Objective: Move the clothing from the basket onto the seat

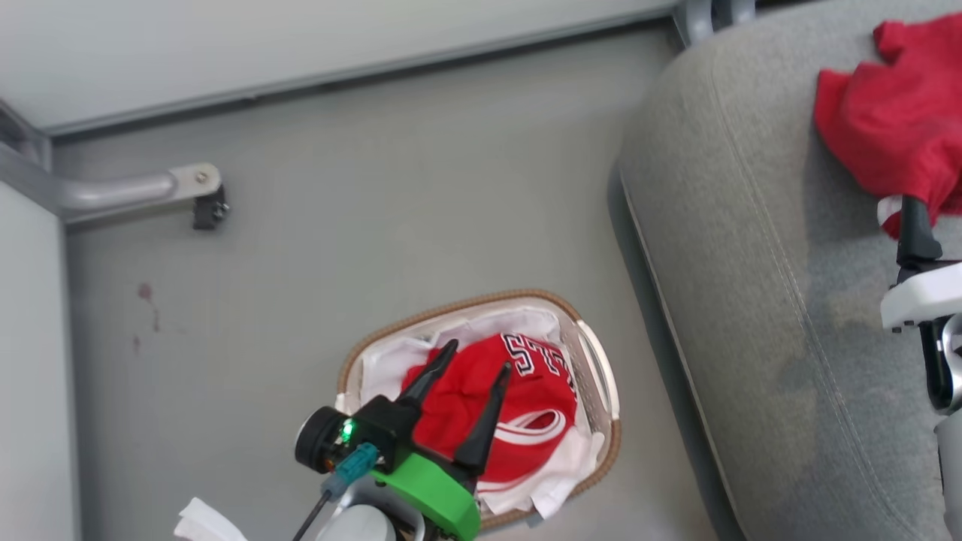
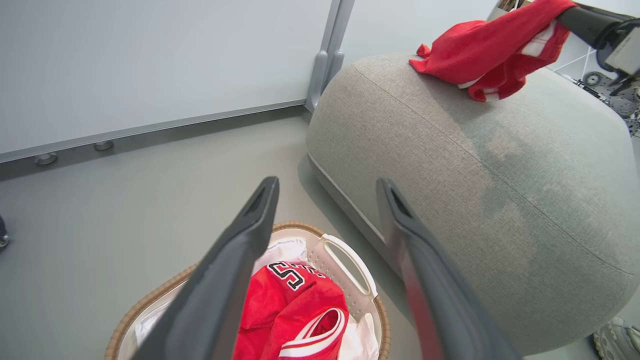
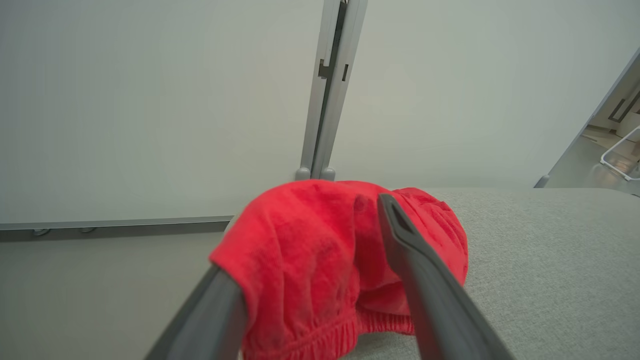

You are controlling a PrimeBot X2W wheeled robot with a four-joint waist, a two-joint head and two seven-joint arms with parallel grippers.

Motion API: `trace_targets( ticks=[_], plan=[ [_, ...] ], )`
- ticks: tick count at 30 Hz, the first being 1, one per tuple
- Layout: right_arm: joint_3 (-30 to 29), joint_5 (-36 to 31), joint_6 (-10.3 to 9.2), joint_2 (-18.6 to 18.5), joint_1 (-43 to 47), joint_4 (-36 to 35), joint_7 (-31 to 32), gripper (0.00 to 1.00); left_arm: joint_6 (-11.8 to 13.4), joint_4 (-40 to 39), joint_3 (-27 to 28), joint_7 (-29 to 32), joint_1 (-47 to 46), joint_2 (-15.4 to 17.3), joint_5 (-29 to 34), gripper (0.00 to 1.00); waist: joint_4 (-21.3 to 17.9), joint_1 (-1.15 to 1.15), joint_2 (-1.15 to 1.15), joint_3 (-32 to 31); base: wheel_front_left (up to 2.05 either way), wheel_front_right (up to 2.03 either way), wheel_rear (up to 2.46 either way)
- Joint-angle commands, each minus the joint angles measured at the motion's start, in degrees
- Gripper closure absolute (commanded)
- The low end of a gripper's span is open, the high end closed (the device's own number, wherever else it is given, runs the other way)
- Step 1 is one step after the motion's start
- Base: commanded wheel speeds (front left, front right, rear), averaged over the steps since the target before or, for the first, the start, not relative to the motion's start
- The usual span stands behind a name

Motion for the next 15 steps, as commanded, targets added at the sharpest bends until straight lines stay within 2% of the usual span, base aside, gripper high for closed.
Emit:
trace_targets(
  ticks=[1, 10, 15],
  plan=[
    [0.1, -0.2, -0.08, -0.5, 1.4, 0.1, -0.3, 0.00, -0.2, 0.1, 1.1, 0.0, 1.3, -0.4, 0.7, 0.00, 4.8, 0.00, 0.00, -6.8, 0.00, 0.00, 0.00],
    [-0.5, -2.9, -0.08, 1.2, 8.1, 5.3, -0.3, 0.00, -0.2, 1.4, 9.2, 0.0, 4.4, -0.8, 2.5, 0.00, 5.0, 0.00, 0.00, -11.4, 0.00, 0.00, 0.00],
    [0.2, -2.3, -0.08, 2.6, 12.2, 4.5, -0.3, 0.00, 0.3, 2.2, 14.7, 0.0, 5.7, -1.1, 3.5, 0.00, 4.8, 0.00, 0.00, -14.0, 0.00, 0.00, 0.00]
  ],
)
